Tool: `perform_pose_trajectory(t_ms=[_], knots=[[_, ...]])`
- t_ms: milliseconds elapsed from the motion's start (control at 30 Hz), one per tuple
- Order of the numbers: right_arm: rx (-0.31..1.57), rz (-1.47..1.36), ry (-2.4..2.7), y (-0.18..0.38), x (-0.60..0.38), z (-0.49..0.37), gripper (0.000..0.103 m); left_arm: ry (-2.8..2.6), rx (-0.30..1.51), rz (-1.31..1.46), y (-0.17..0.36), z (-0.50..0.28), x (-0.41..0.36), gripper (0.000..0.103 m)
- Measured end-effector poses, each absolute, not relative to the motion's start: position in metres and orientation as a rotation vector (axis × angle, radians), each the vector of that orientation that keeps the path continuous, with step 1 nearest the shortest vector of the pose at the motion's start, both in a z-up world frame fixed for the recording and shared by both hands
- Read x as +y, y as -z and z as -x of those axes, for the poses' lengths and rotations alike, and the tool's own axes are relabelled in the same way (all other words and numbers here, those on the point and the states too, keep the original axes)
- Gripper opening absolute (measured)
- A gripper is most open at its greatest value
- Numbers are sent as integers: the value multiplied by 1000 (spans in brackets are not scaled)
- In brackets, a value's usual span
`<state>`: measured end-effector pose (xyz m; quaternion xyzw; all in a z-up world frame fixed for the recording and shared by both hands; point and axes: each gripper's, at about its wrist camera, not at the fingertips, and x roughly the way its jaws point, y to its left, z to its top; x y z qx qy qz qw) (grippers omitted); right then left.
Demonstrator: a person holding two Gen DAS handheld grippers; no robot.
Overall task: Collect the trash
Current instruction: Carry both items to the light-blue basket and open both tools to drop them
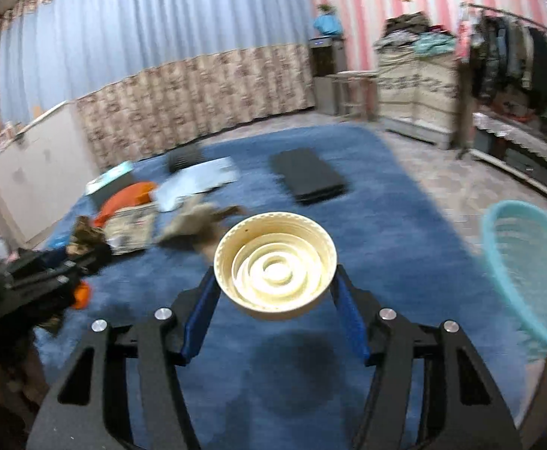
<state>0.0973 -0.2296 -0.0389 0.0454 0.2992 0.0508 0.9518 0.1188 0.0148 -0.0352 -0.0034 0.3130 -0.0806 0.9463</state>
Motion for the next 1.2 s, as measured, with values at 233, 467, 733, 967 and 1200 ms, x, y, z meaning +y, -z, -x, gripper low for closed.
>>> perform_pose_trajectory(t_ms=[233, 467, 733, 967, 1200], knots=[[560, -110, 60, 35, -304, -72, 60, 259, 573, -50, 14, -122, -52, 48], [491, -153, 238, 26, -380, -47, 60, 397, 529, -89, 1, -125, -134, 48], [415, -208, 420, 30, -455, -26, 60, 552, 529, -134, 15, -132, -242, 48], [419, -245, 497, 47, -493, -25, 60, 656, 546, -155, 37, -149, -316, 48], [428, -258, 523, 60, -511, -25, 60, 711, 543, -182, 51, -162, -363, 48]])
